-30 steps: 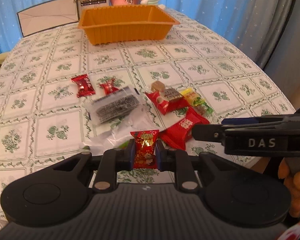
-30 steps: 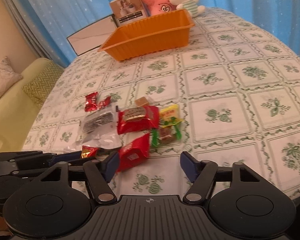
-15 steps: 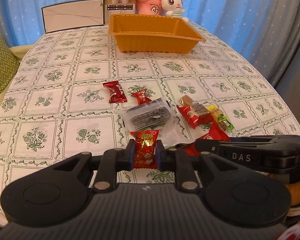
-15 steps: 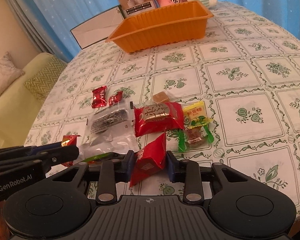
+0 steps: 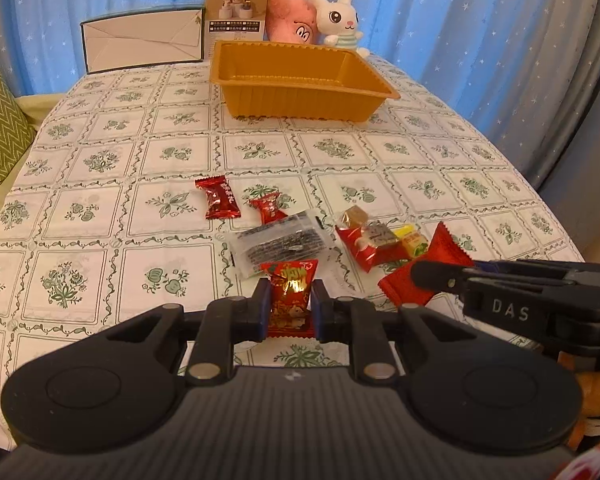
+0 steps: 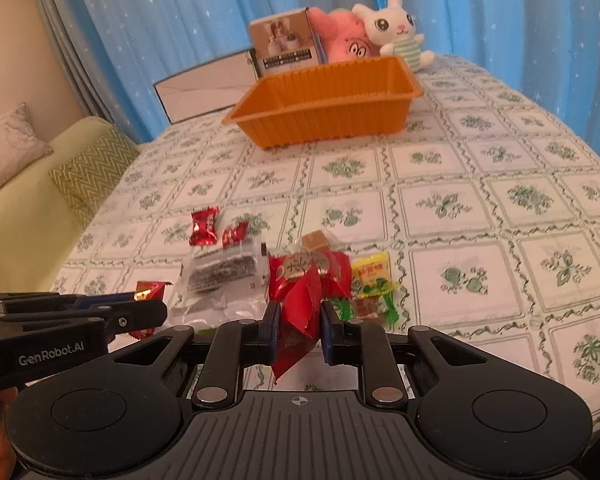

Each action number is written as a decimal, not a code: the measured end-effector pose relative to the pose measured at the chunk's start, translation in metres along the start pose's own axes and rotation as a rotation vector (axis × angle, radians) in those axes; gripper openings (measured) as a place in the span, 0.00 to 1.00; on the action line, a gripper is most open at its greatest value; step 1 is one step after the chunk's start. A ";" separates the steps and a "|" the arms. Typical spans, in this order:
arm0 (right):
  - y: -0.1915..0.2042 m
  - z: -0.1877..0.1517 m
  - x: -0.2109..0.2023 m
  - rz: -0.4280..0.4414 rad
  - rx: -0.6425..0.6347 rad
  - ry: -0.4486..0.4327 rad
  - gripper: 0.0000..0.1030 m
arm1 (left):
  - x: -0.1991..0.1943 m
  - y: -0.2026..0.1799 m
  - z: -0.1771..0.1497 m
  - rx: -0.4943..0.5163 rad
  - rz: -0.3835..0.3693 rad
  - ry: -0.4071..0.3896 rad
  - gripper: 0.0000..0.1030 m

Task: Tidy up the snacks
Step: 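Carry both red candies over the orange tray and open both tools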

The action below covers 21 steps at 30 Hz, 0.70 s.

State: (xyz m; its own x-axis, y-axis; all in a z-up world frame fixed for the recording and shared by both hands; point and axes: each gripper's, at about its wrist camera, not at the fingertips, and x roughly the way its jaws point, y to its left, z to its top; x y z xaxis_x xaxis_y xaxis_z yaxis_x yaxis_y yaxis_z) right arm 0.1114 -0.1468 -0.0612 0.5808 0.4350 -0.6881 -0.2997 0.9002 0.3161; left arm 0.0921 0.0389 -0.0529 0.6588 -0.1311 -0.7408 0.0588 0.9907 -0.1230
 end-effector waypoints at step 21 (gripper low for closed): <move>-0.039 0.134 0.006 -0.047 -0.054 -0.221 0.19 | 0.049 -0.016 0.135 0.031 -0.038 -0.117 0.18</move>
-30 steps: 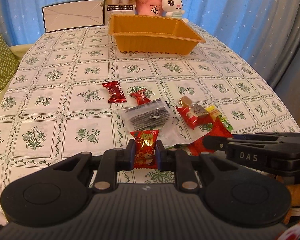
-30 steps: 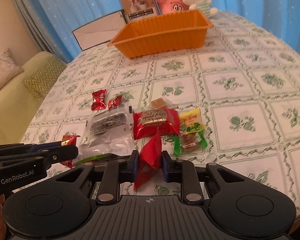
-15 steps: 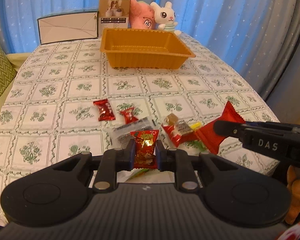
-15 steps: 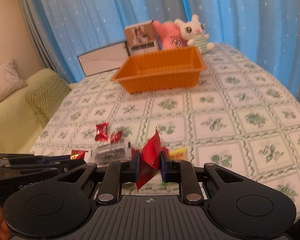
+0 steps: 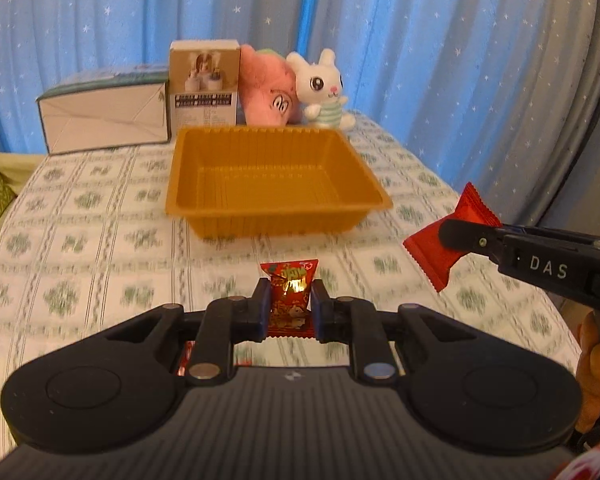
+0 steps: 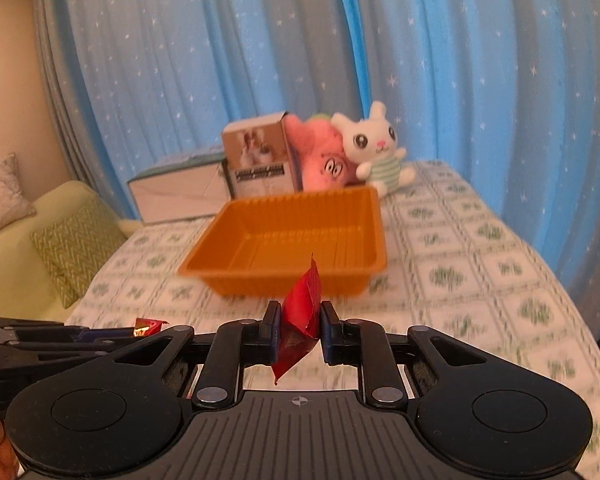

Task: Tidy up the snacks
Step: 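Carry both red candies over the orange tray and open both tools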

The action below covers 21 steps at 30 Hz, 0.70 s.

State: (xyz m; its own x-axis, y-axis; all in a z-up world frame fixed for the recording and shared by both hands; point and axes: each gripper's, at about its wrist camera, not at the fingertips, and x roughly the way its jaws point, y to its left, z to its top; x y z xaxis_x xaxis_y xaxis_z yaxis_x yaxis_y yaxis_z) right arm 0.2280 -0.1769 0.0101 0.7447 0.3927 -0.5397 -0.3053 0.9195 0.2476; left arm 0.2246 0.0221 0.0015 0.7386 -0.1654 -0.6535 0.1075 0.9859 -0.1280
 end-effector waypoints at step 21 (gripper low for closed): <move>-0.033 0.060 0.181 -0.011 -0.003 0.044 0.20 | 0.139 0.059 0.074 0.014 0.033 -0.029 0.18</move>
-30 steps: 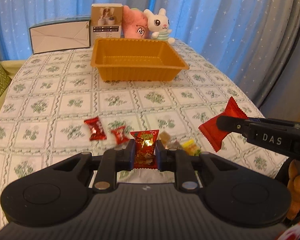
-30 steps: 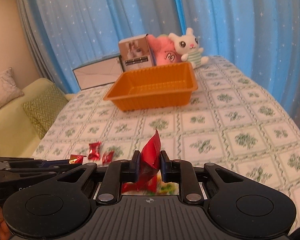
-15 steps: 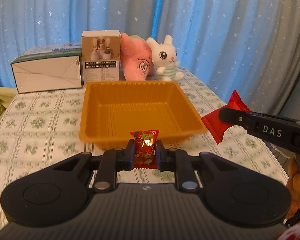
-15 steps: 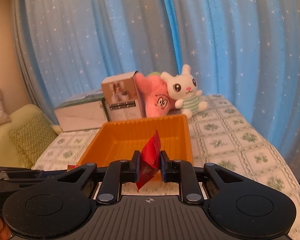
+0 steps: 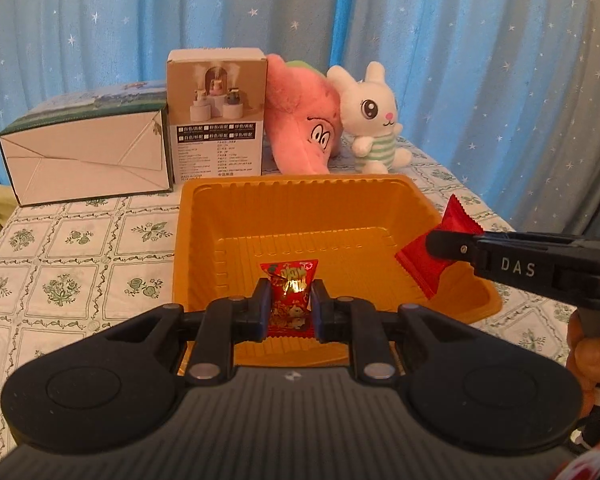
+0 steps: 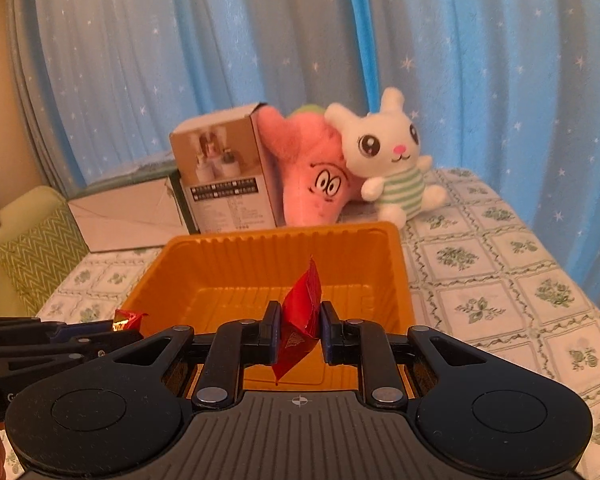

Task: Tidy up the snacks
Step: 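Carry both red candies over the orange tray and open both tools, then move both open tools back from the tray toward the snacks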

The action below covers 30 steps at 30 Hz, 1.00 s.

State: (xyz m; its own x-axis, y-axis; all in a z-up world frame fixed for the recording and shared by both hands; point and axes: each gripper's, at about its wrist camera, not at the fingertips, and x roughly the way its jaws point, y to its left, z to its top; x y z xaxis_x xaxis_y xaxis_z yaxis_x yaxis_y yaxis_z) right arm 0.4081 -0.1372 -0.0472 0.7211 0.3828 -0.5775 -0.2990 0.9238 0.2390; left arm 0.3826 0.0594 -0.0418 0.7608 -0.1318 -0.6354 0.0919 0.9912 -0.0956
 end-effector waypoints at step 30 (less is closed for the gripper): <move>-0.007 -0.003 -0.002 -0.024 0.009 -0.016 0.57 | 0.001 0.002 -0.001 0.007 0.025 0.005 0.23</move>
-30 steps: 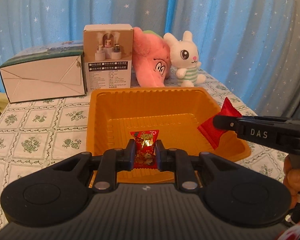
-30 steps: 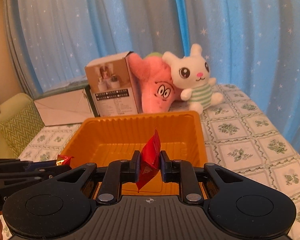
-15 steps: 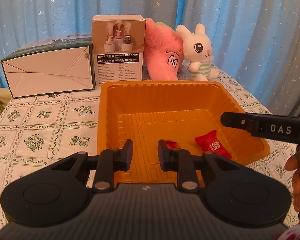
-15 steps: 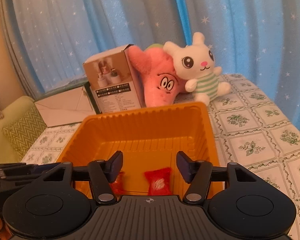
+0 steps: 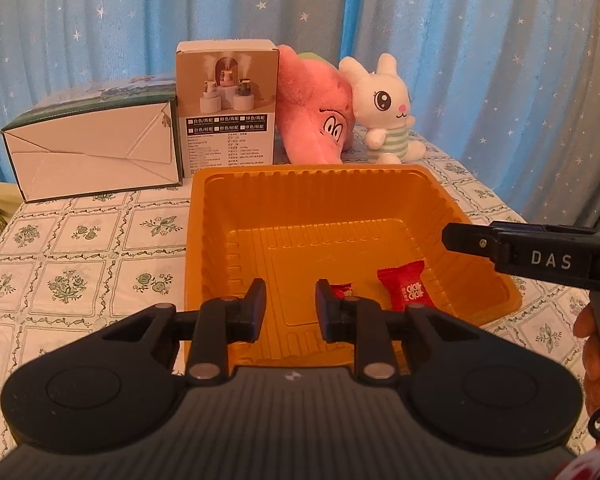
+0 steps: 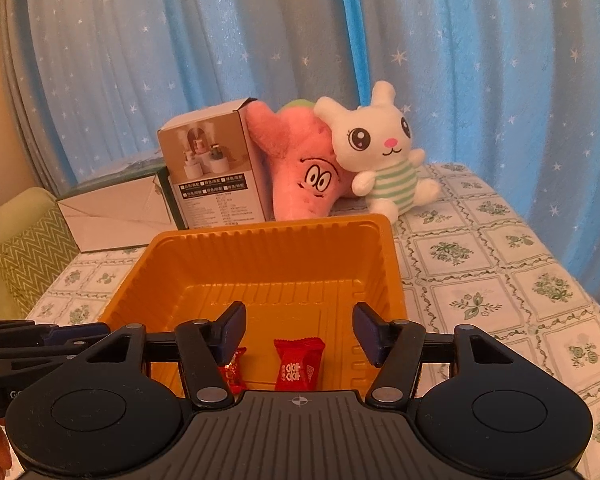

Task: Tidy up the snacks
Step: 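Move both open tools back from the tray toward the snacks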

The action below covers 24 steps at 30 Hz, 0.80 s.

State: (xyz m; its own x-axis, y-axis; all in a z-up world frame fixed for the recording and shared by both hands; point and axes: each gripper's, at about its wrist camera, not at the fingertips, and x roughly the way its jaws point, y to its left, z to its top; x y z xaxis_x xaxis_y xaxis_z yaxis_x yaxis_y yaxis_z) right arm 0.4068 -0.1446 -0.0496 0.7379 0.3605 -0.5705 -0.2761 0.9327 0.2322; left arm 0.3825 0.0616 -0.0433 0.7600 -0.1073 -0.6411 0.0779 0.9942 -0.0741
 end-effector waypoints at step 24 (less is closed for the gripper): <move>0.020 -0.115 -0.197 -0.052 0.054 -0.025 0.70 | -0.181 -0.029 -0.108 -0.081 0.082 -0.004 0.54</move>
State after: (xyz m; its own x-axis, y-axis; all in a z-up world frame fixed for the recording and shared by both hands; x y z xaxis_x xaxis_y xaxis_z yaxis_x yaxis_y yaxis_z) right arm 0.1851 -0.1959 -0.0234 0.7655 0.3108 -0.5635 -0.2039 0.9477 0.2457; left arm 0.1731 0.0515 -0.0079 0.7639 -0.0257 -0.6448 -0.0371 0.9958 -0.0837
